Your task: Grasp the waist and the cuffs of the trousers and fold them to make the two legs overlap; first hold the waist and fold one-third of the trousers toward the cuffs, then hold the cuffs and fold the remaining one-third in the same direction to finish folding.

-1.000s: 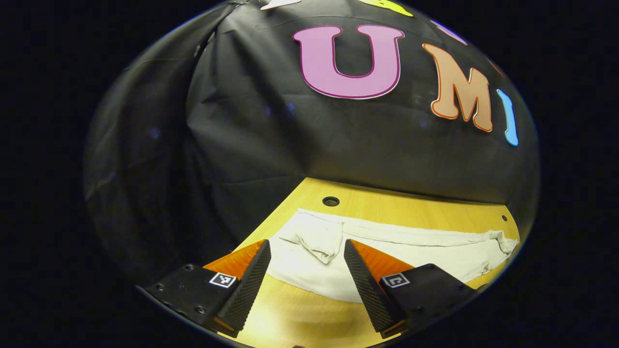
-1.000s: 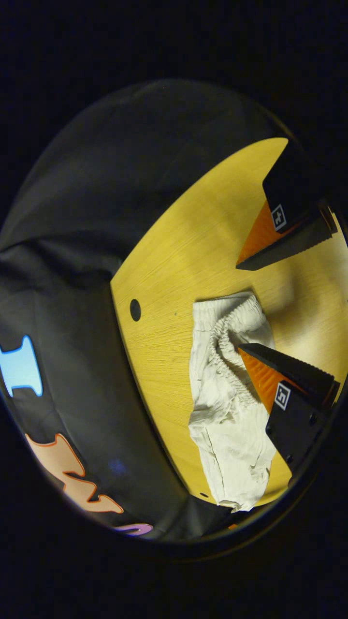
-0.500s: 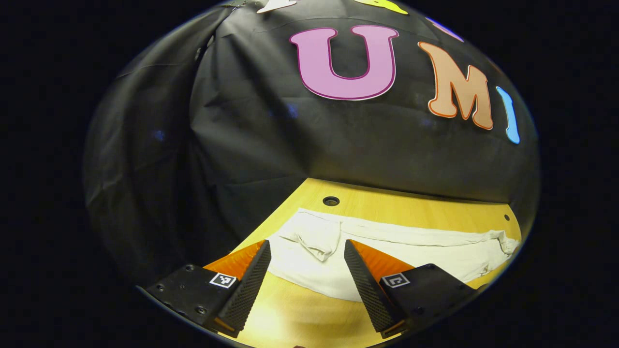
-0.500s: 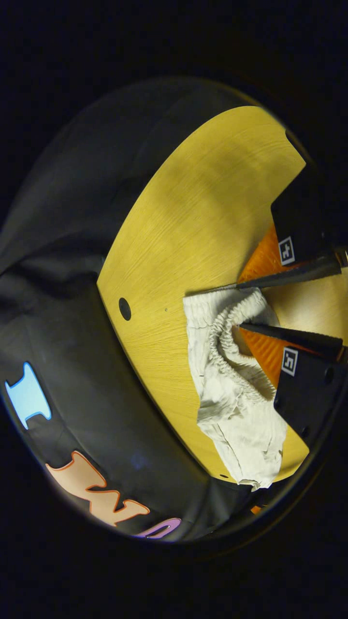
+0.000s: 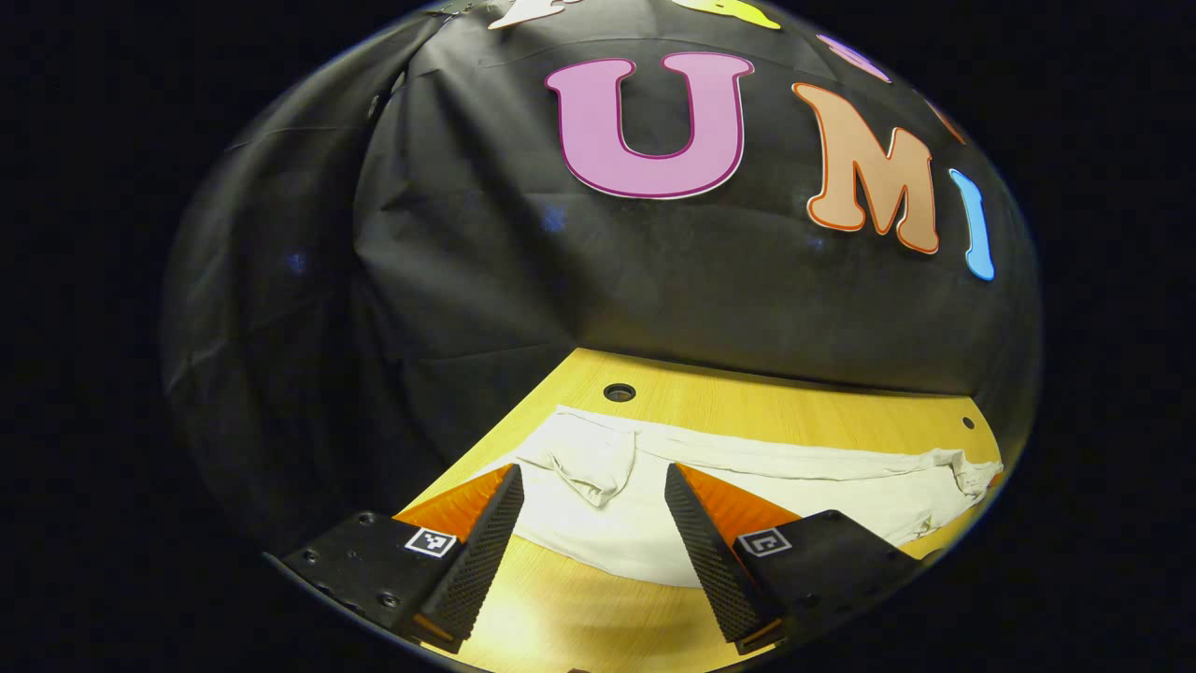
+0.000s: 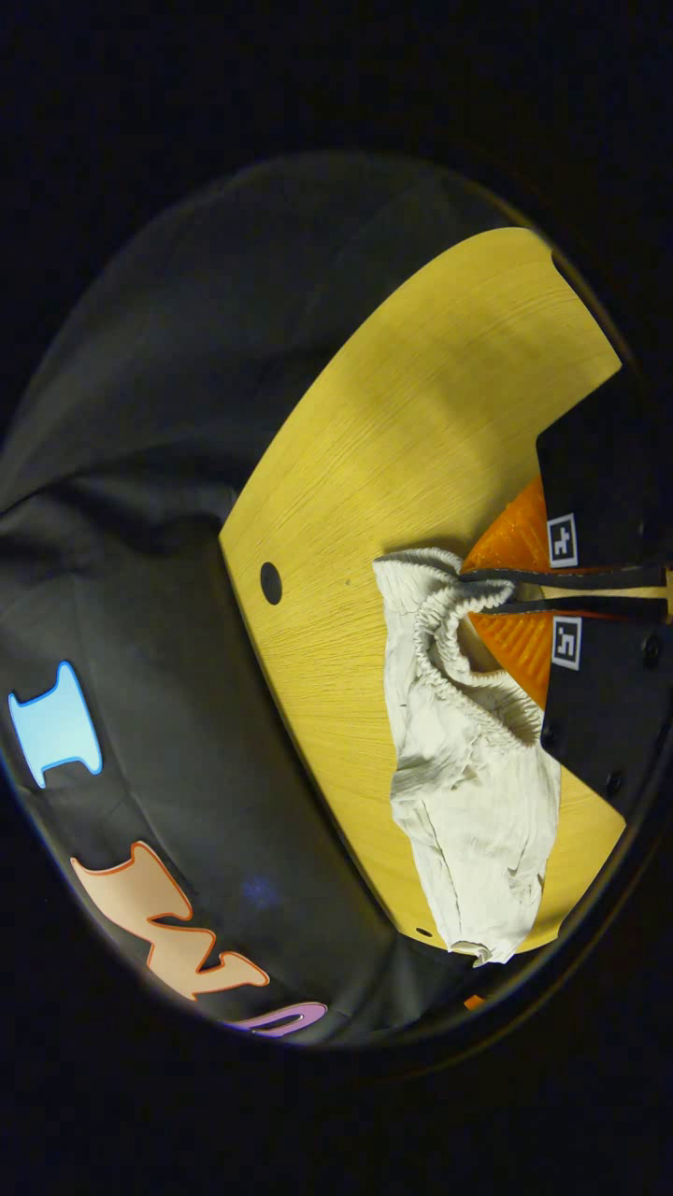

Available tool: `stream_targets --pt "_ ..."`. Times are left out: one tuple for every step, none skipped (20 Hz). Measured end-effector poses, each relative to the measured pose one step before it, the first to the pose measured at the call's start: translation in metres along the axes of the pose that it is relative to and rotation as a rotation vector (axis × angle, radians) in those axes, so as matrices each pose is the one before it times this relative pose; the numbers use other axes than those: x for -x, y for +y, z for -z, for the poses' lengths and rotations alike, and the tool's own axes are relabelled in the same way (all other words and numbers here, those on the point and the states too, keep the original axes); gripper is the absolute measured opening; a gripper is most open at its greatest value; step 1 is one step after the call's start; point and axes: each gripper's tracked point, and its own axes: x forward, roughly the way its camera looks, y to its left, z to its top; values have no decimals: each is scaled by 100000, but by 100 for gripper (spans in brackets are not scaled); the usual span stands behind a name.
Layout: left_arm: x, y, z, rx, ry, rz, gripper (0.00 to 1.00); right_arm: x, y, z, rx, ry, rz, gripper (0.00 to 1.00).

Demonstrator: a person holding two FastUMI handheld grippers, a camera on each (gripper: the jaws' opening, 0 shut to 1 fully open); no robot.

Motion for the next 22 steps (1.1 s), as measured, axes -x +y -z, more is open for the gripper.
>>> stream_targets --pt "35 160 12 653 -85 230 93 498 367 -177 2426 -713 4 5" --pt "29 254 -46 513 1 276 93 524 359 -400 2918 -1651 -52 5" --pt "-54 233 46 145 108 456 93 661 488 -654 1976 -1833 96 5" --pt "-51 341 29 -289 276 343 93 703 873 -616 589 -1392 -814 5" --pt "-36 354 61 -242 55 682 93 682 786 -704 28 -1742 -651 5" --pt "-136 357 -53 207 -65 912 93 659 521 -691 309 -1973 -457 5" --pt "-38 283 87 496 233 1249 93 633 754 -865 697 -2060 45 5" --pt "-109 420 113 151 473 648 92 457 911 -952 934 -1965 76 5" --pt "-273 447 307 23 894 727 93 516 1472 -552 1482 -1729 427 5" --pt "-166 459 242 -164 866 580 93 434 1191 -688 1515 -1671 161 5" --pt "-228 310 77 201 471 1085 93 336 1251 -597 1490 -1233 -630 5" --pt "-140 275 27 0 164 1150 93 249 1484 -546 1006 -1099 -1007 5" --pt "-290 363 253 -428 349 905 93 401 1668 -741 336 -1576 -1375 5" --pt "-214 383 71 -666 604 653 93 238 1766 -681 123 -1561 -1895 5" --pt "-1205 447 342 -464 158 480 93 295 1947 -643 81 -1336 -1942 5" --pt "-176 424 63 142 73 622 93 116 2268 -817 642 -1986 -1652 5" --pt "-230 419 324 592 291 493 93 58 1942 -431 1453 -1409 -1495 0" --pt "-276 447 313 1054 789 249 93 0 1863 -357 1643 -738 -1744 5" --pt "-224 521 542 927 1339 -282 93 -39 2323 -260 981 -971 -2487 5" --pt "600 191 4 1159 560 -261 93 -56 2259 -275 904 -799 -2819 5" --pt "-363 198 119 1279 264 -140 93 -40 2231 4 938 -305 -2553 5" --pt "-307 589 132 994 327 -424 93 -285 2591 158 623 372 -3536 5"
